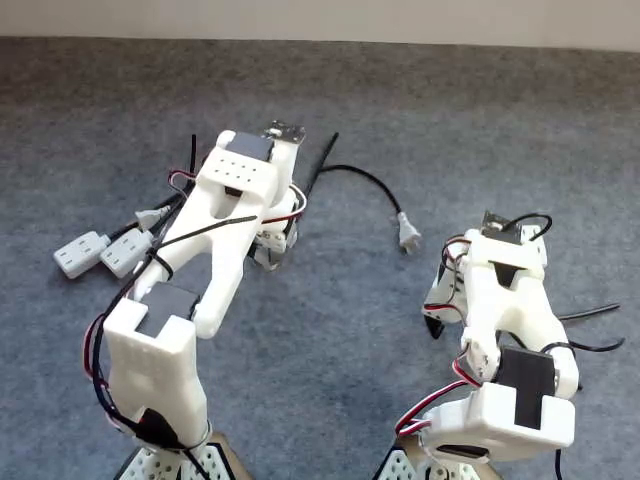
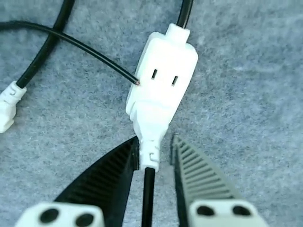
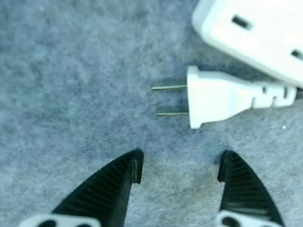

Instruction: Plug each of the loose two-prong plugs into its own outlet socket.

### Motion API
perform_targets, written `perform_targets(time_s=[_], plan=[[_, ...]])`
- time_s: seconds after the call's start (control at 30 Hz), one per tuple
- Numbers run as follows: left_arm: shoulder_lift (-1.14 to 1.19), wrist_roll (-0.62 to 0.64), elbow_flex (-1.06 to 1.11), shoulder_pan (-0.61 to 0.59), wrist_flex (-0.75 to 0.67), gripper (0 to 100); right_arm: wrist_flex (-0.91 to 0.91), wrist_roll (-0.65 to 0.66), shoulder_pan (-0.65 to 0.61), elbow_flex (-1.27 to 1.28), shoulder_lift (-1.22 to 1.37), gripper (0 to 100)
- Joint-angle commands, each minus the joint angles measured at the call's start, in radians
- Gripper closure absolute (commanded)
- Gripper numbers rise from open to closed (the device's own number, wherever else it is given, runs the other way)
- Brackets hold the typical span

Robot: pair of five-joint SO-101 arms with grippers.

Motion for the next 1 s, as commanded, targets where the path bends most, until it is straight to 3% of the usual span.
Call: perform_targets(time_s=[0.0, 0.27, 0.4, 0.77, 0.97], plan=[[-0.058, 0.003, -0.004, -0.005, -0.011, 84, -0.048, 0.014, 0.007, 0.007, 0.005, 74.1], [-0.058, -0.002, -0.054, -0.01, -0.009, 84, -0.048, 0.014, 0.007, 0.007, 0.005, 74.1], [-0.047, -0.094, -0.084, -0.005, -0.011, 84, -0.048, 0.014, 0.007, 0.007, 0.005, 74.1], [-0.044, -0.104, -0.074, -0.005, -0.009, 84, -0.048, 0.014, 0.007, 0.007, 0.005, 74.1], [-0.008, -0.106, -0.085, -0.005, -0.011, 93, -0.048, 0.014, 0.007, 0.007, 0.005, 74.1]])
